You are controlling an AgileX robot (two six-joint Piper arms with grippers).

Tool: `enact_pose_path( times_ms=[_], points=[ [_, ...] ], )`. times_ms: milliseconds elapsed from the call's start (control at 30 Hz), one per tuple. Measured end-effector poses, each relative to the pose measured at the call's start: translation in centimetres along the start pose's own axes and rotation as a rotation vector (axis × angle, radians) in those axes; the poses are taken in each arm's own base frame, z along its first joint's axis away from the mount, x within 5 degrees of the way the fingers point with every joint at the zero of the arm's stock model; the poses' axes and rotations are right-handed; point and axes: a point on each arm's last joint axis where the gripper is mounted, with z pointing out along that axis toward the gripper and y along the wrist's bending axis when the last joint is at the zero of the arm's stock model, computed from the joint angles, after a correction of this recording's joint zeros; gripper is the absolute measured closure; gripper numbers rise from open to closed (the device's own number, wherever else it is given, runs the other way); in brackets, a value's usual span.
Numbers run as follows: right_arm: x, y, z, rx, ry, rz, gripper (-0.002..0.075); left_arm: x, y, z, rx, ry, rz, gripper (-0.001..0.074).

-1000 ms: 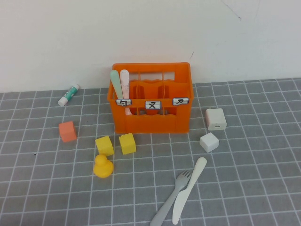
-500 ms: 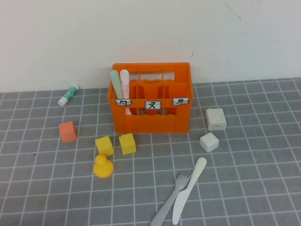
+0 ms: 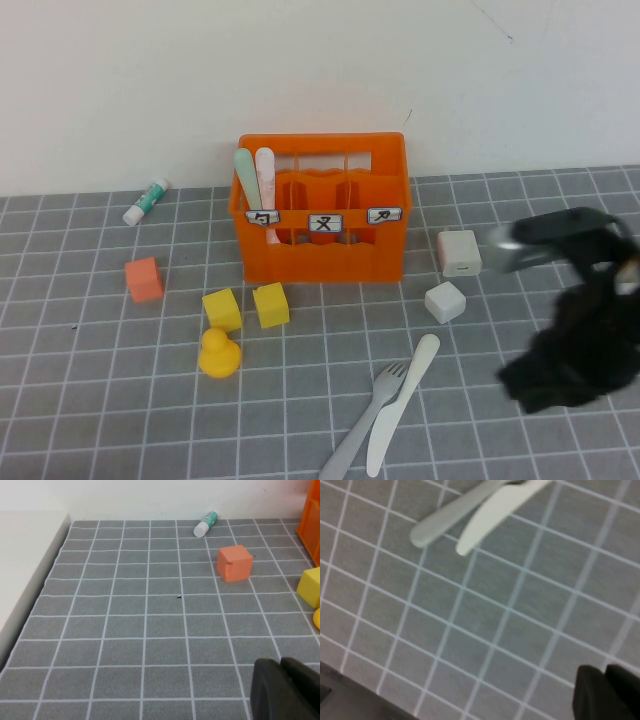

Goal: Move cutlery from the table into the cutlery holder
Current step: Pick up the fork

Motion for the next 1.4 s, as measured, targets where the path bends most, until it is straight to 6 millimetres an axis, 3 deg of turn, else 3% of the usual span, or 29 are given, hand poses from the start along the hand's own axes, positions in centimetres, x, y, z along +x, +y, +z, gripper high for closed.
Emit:
enact_pose_path(
  times_ms=[333,467,767,933,1400],
  points=[
    [-7.3,4.5,5.2,-0.056,-0.013,0.015,0.0488,0.0,0.0,0.0,0.0,0.0,0.0,0.0736],
    [-9.3,5.5,7.2,-0.11,-0.034,0.1,0.0457,0.0,0.0,0.0,0.0,0.0,0.0,0.0736],
    [-9.2,7.2,11.5,0.109,-0.065,0.334,0.0451,0.0,0.0,0.0,0.0,0.0,0.0,0.0736],
    [-9.2,7.1,13.3,0.155,-0.076,0.435,0.045,0.0,0.0,0.0,0.0,0.0,0.0,0.0736],
    [-9.3,6.5,16.9,0.2,-0.029,0.467,0.0449,0.0,0.0,0.0,0.0,0.0,0.0,0.0736]
  ],
)
